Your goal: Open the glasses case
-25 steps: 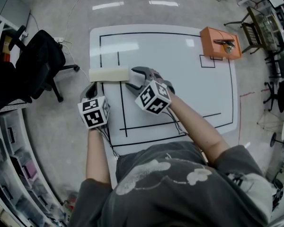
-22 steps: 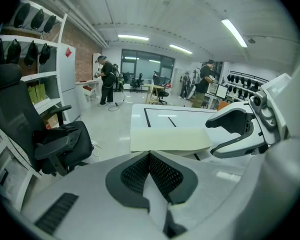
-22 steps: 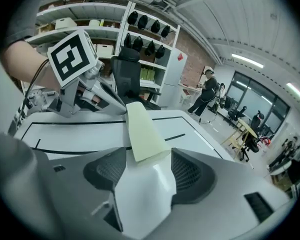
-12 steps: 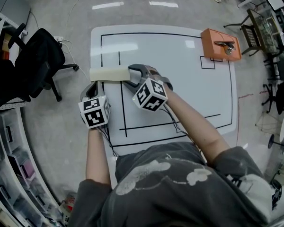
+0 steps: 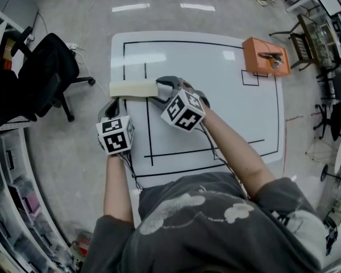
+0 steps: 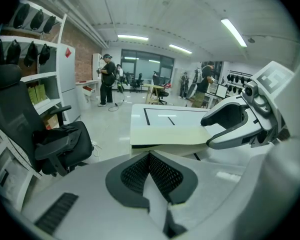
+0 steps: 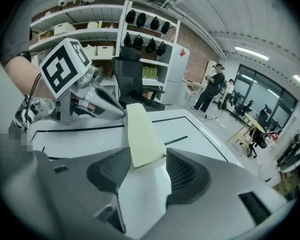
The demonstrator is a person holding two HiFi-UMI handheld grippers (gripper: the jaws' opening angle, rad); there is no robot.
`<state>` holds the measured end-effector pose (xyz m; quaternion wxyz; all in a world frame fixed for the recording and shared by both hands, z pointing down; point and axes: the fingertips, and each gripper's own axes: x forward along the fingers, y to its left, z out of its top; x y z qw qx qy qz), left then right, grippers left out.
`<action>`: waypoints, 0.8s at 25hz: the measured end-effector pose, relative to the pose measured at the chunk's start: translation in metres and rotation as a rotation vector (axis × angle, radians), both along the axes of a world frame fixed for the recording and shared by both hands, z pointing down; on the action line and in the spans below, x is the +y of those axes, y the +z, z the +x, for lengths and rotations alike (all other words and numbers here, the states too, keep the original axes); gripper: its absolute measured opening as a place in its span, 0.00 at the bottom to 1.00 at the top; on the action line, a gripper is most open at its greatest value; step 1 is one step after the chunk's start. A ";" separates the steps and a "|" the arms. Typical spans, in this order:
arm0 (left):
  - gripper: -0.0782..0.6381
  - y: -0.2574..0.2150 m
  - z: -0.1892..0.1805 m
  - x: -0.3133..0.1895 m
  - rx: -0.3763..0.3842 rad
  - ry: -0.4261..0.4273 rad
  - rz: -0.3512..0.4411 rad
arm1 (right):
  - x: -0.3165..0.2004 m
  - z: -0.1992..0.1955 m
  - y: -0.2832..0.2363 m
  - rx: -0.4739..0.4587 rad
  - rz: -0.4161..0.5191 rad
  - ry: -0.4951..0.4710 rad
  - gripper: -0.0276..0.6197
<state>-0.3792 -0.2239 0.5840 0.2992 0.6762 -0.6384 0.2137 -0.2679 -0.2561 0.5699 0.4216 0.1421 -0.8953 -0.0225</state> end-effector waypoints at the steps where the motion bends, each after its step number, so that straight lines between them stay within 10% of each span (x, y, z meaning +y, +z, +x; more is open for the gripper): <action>1: 0.11 0.000 0.000 0.000 0.000 0.000 0.000 | -0.001 0.000 -0.001 -0.011 -0.012 0.009 0.39; 20: 0.11 0.001 -0.001 -0.001 -0.001 0.007 0.006 | -0.048 -0.014 -0.030 -0.112 0.083 0.104 0.14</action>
